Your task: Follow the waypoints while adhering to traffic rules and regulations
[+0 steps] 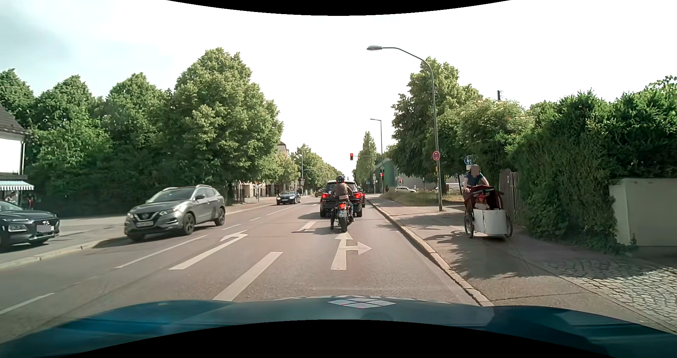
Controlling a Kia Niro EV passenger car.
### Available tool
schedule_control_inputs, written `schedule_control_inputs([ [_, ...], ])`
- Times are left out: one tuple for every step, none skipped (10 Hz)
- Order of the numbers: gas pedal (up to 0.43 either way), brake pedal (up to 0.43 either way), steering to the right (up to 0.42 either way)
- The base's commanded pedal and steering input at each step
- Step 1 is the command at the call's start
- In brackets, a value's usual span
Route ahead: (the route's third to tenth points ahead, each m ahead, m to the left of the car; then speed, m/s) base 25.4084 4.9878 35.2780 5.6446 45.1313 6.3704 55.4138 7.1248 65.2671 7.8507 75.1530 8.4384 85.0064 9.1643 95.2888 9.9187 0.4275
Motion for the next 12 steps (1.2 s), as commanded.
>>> schedule_control_inputs([
  [0.0,0.024,-0.014],
  [0.0,0.006,-0.014],
  [0.0,0.0,-0.014],
  [0.0,0.0,-0.014],
  [0.0,0.0,-0.014],
  [0.0,0.0,-0.014],
  [0.0,0.0,-0.014],
  [0.0,0.0,-0.014],
  [0.0,0.012,-0.014],
  [0.0,0.012,-0.014],
  [0.0,0.018,-0.014],
  [0.0,0.061,-0.014],
])
